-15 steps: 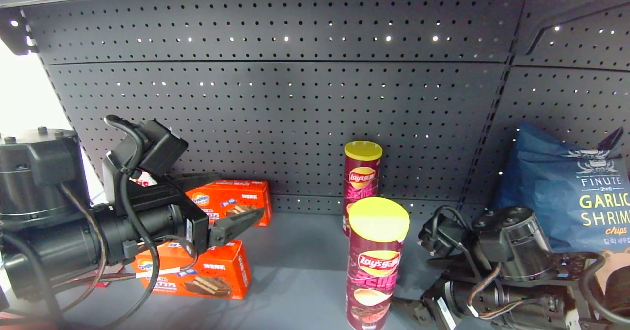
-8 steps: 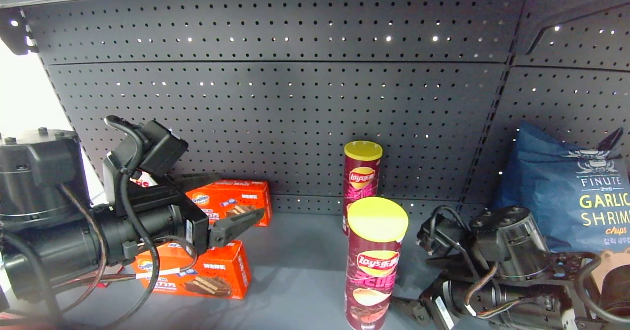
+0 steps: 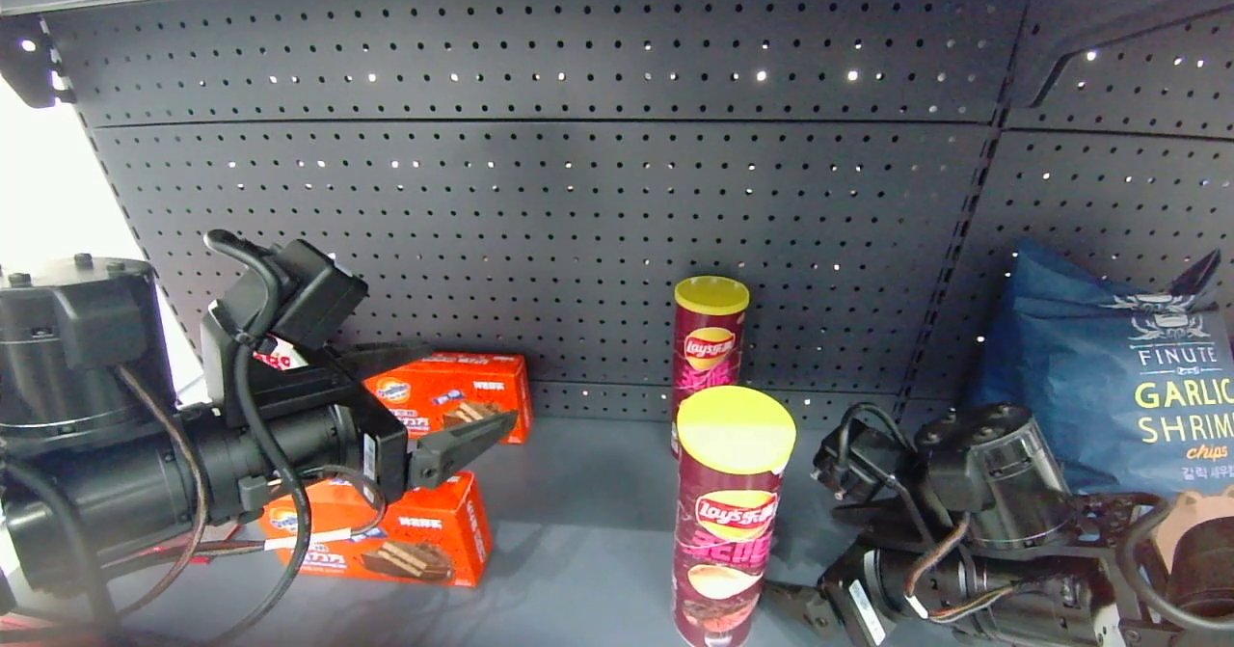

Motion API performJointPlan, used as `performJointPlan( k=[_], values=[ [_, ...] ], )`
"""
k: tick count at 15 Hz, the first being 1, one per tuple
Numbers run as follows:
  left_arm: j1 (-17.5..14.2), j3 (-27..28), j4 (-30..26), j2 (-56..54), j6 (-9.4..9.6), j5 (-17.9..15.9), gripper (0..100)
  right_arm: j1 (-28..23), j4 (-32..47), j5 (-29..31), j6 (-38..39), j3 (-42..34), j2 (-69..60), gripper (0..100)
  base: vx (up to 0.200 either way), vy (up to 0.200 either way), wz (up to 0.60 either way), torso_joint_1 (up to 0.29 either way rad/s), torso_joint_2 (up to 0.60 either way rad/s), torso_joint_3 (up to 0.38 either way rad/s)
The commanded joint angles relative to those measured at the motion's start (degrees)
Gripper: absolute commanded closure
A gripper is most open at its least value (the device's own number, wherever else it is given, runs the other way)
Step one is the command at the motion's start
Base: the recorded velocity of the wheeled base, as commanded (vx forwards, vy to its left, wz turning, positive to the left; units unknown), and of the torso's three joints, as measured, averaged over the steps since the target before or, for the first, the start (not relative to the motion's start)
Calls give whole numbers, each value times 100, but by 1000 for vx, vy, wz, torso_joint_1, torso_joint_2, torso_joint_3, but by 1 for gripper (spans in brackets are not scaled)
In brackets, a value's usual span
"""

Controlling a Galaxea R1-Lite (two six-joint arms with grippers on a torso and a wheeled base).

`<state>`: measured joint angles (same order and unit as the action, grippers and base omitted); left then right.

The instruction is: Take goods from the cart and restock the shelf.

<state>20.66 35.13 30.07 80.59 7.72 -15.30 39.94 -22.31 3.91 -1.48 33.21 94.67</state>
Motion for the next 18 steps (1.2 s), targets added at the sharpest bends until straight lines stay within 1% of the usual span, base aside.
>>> performJointPlan(
  k=[1,4,5,6,7,8,9,11,12,13,14,15,16,17,18],
  values=[
    [-1,-50,7,-8,2,1,0,-56,-2,13,7,-60,-160,0,0,0,0,0,0,0],
    [-1,-165,7,-61,2,1,0,-293,-133,22,68,-104,-687,0,0,0,0,0,0,0],
    [-1,-173,7,-149,2,1,0,-487,-309,31,104,-209,-1249,0,0,0,0,0,0,0],
    [-27,-173,7,-246,2,1,0,-636,-309,39,95,-341,-1768,0,0,0,0,0,0,0],
    [-36,-182,7,-263,2,1,0,-663,-300,39,95,-368,-1847,0,0,0,0,0,0,0],
    [-194,-288,7,-439,2,-8,0,-997,-230,241,77,-807,-2717,0,0,0,0,0,0,0],
    [-212,-314,7,-518,2,1,0,-1216,-186,303,68,-1000,-3042,0,0,0,0,0,0,0],
    [-370,-464,-2,-852,-7,-8,0,-2245,60,356,33,-1563,-4282,0,0,0,0,0,0,0],
    [-467,-569,-2,-1002,-7,-8,0,-2385,148,672,24,-1853,-4862,0,0,0,0,0,0,0],
    [-563,-648,-2,-1107,-7,-8,0,-2385,174,857,24,-1976,-5046,0,0,0,0,0,0,0],
    [-590,-683,-2,-1151,-7,-8,0,-2324,227,1410,24,-2451,-5644,0,0,0,0,0,0,0],
    [-634,-736,-2,-1239,-16,-17,0,-2324,236,1718,16,-2881,-6163,0,0,0,0,0,0,0],
    [-704,-806,-2,-1336,-16,-17,0,-2438,297,1824,-46,-3286,-6892,0,0,0,0,0,0,0],
    [-713,-824,-2,-1362,-16,-17,0,-2552,499,1841,-46,-3312,-7129,0,0,0,0,0,0,0],
    [-766,-833,-2,-1423,-16,-26,0,-3018,1299,1797,-46,-3206,-7586,0,0,0,0,0,0,0]
  ],
)
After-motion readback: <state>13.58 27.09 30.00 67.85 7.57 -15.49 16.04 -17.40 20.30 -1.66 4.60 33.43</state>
